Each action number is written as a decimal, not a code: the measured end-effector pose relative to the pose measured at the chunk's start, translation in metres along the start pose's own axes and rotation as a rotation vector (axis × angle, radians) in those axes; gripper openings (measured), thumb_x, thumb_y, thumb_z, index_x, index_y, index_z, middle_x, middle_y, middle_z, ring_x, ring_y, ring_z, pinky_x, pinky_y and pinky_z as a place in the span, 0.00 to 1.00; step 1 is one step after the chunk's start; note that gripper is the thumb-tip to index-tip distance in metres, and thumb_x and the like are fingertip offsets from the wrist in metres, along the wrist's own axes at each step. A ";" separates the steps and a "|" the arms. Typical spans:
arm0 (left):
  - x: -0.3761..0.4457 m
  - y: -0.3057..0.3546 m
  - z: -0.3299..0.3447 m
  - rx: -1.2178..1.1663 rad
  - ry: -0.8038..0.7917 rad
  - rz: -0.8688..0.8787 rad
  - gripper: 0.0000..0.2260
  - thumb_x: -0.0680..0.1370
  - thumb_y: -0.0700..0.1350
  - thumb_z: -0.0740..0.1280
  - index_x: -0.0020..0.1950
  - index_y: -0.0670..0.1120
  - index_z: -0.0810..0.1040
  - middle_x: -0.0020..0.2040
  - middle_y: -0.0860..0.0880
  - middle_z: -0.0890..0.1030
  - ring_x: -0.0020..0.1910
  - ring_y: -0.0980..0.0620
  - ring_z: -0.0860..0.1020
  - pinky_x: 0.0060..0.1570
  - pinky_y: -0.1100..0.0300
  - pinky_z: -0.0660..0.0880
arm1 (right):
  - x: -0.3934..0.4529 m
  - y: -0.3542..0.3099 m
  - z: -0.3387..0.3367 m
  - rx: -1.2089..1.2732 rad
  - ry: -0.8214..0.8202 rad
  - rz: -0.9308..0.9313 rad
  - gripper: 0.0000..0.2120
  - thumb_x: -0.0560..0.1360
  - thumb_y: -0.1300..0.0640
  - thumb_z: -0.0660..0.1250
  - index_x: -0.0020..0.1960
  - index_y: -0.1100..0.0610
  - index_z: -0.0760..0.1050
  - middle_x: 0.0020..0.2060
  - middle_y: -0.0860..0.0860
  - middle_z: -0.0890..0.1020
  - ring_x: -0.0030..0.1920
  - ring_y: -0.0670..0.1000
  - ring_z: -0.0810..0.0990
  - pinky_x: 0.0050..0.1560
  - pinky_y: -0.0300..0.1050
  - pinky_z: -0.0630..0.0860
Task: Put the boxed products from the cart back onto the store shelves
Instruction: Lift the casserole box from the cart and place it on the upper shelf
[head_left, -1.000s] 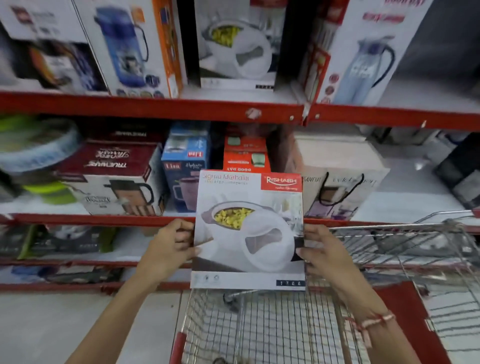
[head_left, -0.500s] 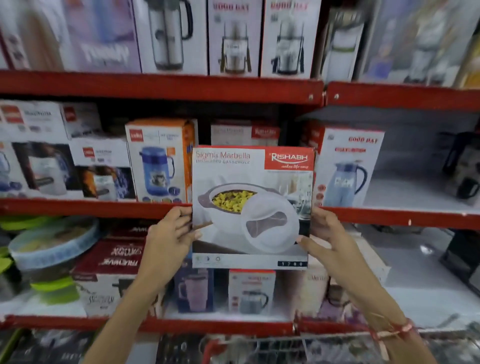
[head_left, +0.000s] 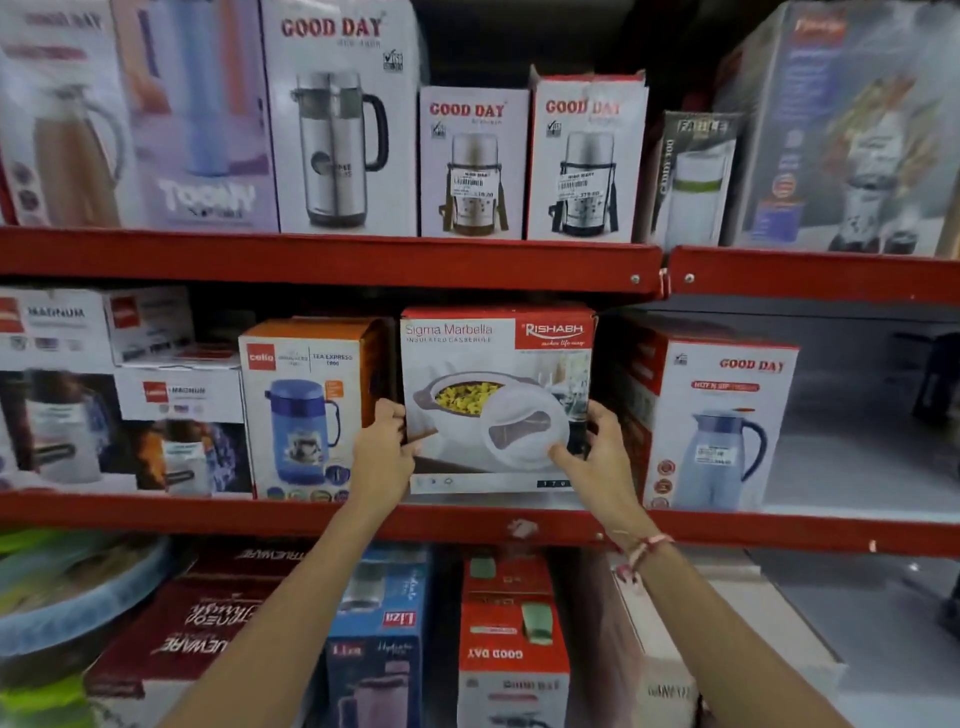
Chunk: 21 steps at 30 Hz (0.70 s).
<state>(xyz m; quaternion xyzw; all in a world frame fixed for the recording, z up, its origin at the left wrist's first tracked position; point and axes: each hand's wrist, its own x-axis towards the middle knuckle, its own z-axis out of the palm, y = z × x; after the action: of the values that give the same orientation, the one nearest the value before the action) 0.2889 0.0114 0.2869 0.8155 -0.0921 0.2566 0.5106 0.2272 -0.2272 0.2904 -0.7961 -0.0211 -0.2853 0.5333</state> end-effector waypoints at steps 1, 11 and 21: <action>0.004 -0.005 0.003 0.027 0.014 0.014 0.17 0.72 0.27 0.64 0.48 0.49 0.68 0.51 0.38 0.78 0.46 0.48 0.77 0.44 0.50 0.79 | 0.004 0.006 0.005 0.004 0.004 0.008 0.35 0.71 0.65 0.71 0.73 0.57 0.59 0.69 0.55 0.69 0.67 0.55 0.72 0.67 0.56 0.73; 0.001 -0.033 0.016 0.091 -0.033 0.014 0.17 0.72 0.29 0.66 0.59 0.38 0.67 0.58 0.34 0.77 0.57 0.38 0.77 0.53 0.41 0.78 | 0.003 0.036 0.028 -0.017 0.022 0.079 0.35 0.70 0.65 0.71 0.72 0.59 0.58 0.69 0.58 0.68 0.68 0.56 0.71 0.69 0.58 0.71; -0.110 -0.084 -0.027 -0.018 0.075 0.010 0.10 0.79 0.40 0.61 0.59 0.43 0.73 0.53 0.47 0.80 0.53 0.51 0.78 0.56 0.58 0.75 | -0.116 0.030 0.105 -0.042 0.118 -0.120 0.17 0.74 0.64 0.65 0.61 0.52 0.71 0.57 0.46 0.74 0.55 0.44 0.76 0.59 0.42 0.77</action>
<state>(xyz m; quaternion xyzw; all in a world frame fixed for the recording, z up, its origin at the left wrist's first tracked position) 0.2208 0.0619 0.1740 0.8003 -0.0791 0.2885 0.5197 0.1855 -0.1183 0.1823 -0.7861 -0.0314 -0.3636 0.4988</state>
